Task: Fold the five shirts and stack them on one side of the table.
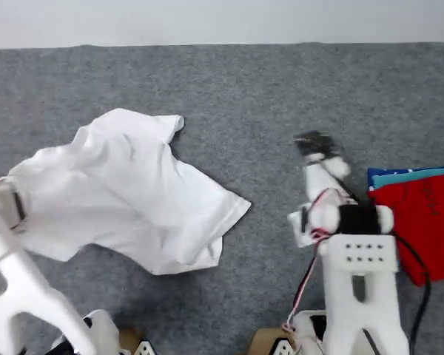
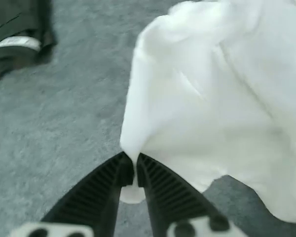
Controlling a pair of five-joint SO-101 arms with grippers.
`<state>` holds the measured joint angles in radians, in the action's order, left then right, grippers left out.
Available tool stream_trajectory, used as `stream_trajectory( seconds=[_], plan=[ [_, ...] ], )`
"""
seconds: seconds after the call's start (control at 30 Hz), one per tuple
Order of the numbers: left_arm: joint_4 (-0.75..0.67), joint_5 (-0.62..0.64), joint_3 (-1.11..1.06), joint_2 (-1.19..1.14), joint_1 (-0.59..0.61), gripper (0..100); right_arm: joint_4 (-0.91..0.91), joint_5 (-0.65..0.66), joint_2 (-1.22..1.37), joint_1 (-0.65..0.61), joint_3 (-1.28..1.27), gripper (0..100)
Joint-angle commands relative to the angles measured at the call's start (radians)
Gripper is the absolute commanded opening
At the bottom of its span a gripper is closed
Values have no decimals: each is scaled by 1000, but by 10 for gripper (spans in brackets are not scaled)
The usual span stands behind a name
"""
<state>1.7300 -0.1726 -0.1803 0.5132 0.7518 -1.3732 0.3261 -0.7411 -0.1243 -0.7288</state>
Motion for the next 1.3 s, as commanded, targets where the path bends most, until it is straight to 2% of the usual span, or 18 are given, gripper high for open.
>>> stream_trajectory(
  seconds=[0.0,0.13,0.23,0.4,0.57,0.63,0.93,1.27],
  plan=[
    [23,-28,2,32,66,2,2,58,-16,-208,63,11],
    [23,-28,2,32,97,2,84,61,99,-334,63,9],
    [23,-26,2,32,95,2,185,63,252,-335,72,9],
    [23,-25,1,32,94,2,214,57,495,-338,233,21],
    [23,-21,1,32,92,2,160,23,687,-335,483,199],
    [23,-21,-7,32,91,2,160,-11,754,-335,555,238],
    [14,-25,-111,32,91,2,70,-25,990,-378,741,234],
    [-35,-21,-140,25,89,2,59,-21,1089,-432,756,235]
  ],
)
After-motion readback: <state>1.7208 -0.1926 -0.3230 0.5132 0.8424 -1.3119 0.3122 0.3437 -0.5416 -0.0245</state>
